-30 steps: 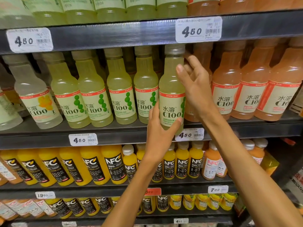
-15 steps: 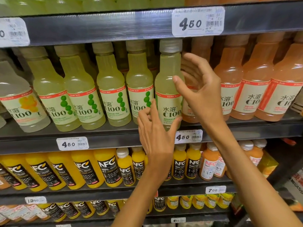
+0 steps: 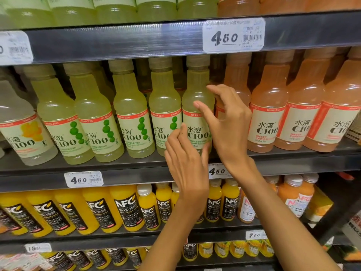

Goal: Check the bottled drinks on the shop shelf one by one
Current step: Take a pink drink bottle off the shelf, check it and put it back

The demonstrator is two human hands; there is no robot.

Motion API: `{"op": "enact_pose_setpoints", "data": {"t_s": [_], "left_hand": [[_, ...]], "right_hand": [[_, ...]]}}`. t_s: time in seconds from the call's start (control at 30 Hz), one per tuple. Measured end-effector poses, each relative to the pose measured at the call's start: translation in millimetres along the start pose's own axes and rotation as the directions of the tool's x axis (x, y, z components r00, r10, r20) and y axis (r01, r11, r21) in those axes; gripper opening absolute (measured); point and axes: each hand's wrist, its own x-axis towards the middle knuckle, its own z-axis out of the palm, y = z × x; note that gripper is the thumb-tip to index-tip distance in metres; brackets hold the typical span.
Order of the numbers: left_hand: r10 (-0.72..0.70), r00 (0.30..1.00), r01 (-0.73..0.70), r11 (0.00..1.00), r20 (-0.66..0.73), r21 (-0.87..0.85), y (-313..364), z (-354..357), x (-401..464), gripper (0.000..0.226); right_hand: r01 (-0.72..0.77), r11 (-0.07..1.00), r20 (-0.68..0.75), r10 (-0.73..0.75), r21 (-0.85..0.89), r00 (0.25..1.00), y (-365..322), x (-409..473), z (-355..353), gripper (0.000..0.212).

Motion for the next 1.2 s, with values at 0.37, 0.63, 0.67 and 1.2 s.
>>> {"op": "enact_pose_setpoints", "data": {"t_s": [0.37, 0.63, 0.67, 1.2], "left_hand": [[0.014, 0.999, -0.013, 1.000, 0.050, -0.015, 5.8, -2.0, -2.0, 0.069], [0.081, 0.990, -0.054, 0.973, 0.112, -0.223, 12.8, -9.7, -8.6, 0.061], [0.088, 0.987, -0.053, 0.969, 0.135, -0.243, 11.8, -11.2, -9.3, 0.060], [0.327, 0.622, 0.622, 0.346, 0.711, -0.703, 10.3, -71.3, -31.0, 0.043]], "right_hand": [[-0.125, 0.992, -0.181, 0.127, 0.019, 0.975, 8.7, 18.5, -26.9, 0.028], [-0.269, 0.955, 0.040, 0.276, -0.128, 0.960, 15.7, 32.3, -21.9, 0.027], [-0.262, 0.960, 0.030, 0.266, -0.094, 0.964, 13.7, 31.8, -25.1, 0.028], [-0.606, 0.528, 0.429, 0.429, 0.594, 0.795, -18.5, 19.3, -95.9, 0.038]]}}
